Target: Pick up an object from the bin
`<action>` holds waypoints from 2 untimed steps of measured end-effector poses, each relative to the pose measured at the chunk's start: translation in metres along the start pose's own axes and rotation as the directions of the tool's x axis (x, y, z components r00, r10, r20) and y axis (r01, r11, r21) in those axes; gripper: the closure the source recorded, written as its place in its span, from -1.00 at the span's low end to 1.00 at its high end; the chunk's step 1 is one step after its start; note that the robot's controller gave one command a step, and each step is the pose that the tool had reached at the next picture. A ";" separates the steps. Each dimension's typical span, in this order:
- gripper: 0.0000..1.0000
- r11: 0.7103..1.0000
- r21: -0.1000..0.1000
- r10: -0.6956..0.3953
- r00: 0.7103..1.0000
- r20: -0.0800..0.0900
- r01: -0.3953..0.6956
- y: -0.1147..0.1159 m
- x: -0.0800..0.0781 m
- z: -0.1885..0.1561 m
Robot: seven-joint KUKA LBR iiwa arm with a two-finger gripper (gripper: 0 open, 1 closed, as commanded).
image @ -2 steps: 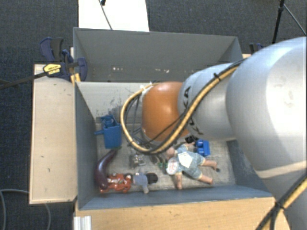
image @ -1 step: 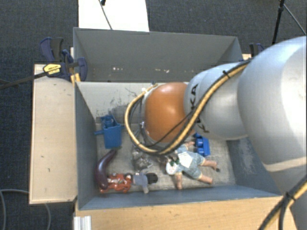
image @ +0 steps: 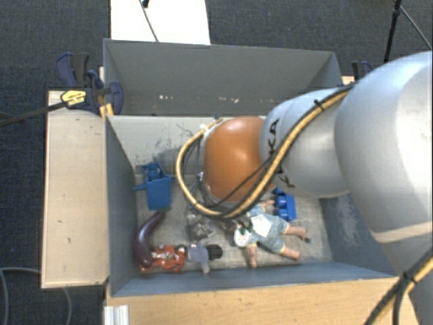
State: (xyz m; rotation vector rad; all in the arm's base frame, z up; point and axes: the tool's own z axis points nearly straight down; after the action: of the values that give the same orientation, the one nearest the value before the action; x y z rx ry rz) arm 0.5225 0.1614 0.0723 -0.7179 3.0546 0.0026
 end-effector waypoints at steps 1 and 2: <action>1.00 1.000 0.000 0.001 1.000 -0.001 -0.001 0.000 0.000 0.000; 1.00 0.957 0.000 -0.289 0.957 -0.001 0.289 0.008 -0.020 -0.031</action>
Offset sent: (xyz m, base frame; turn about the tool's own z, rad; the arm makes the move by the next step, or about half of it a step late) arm 0.0132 0.0155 0.0300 -0.2962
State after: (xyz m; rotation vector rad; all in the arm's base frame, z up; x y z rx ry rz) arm 0.5364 0.1774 0.1029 -1.1563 2.9178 0.0018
